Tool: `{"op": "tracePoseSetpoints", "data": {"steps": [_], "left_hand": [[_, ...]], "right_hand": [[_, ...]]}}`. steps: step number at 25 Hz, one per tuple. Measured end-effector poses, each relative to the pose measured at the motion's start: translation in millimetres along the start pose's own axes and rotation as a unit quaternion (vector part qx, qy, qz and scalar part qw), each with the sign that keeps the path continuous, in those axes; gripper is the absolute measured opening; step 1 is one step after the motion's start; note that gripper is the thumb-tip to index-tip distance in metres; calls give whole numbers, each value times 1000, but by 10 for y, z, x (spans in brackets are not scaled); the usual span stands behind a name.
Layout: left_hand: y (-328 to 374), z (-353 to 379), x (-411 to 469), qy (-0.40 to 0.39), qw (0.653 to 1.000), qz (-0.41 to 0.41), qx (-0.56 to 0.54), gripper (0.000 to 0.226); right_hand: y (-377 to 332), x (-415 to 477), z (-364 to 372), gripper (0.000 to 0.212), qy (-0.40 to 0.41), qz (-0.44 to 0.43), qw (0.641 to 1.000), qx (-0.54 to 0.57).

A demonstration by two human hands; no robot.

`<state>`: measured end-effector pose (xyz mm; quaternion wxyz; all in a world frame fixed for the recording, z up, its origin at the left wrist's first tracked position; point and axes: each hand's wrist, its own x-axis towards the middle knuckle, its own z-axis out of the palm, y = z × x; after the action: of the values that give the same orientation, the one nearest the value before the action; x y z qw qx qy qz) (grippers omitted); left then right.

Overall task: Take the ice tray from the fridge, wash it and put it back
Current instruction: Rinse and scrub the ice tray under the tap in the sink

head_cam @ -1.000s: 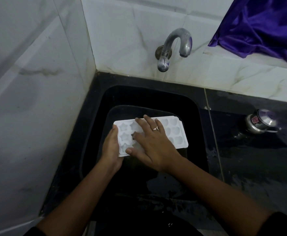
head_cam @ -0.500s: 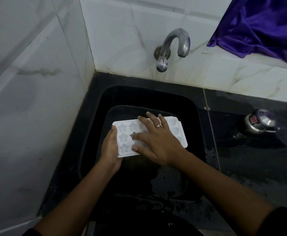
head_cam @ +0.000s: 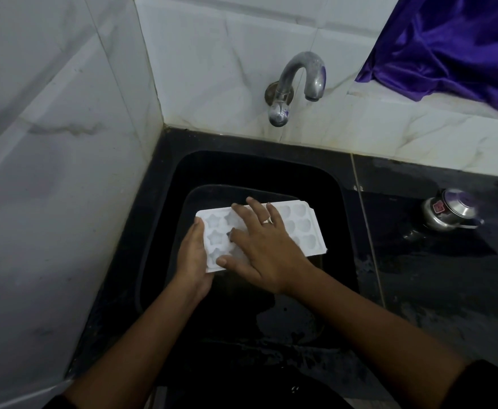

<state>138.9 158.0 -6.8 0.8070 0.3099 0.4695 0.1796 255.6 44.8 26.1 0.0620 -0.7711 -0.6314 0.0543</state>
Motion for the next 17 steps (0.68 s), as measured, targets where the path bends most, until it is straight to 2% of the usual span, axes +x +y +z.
{"op": "tracePoseSetpoints", "data": {"steps": [2, 4, 6, 9, 11, 14, 17], "left_hand": [[35, -45, 4, -8, 1000, -8, -6, 54], [27, -25, -6, -18, 1000, -13, 5, 56], [13, 17, 2, -6, 1000, -9, 7, 56], [38, -27, 15, -5, 1000, -8, -12, 58], [48, -65, 18, -12, 1000, -17, -19, 59], [5, 3, -7, -10, 1000, -12, 1, 55], [14, -16, -15, -12, 1000, -15, -14, 56]], "right_hand": [[115, -46, -26, 66, -5, -27, 1000, -15], [148, -2, -92, 61, -2, -5, 1000, 6], [40, 61, -80, 64, 1, 22, 1000, 23], [26, -26, 22, 70, 1, -16, 1000, -12], [142, -55, -30, 64, 4, -23, 1000, -13], [54, 4, -53, 62, 7, 19, 1000, 21], [0, -82, 48, 65, 13, -11, 1000, -7]]}}
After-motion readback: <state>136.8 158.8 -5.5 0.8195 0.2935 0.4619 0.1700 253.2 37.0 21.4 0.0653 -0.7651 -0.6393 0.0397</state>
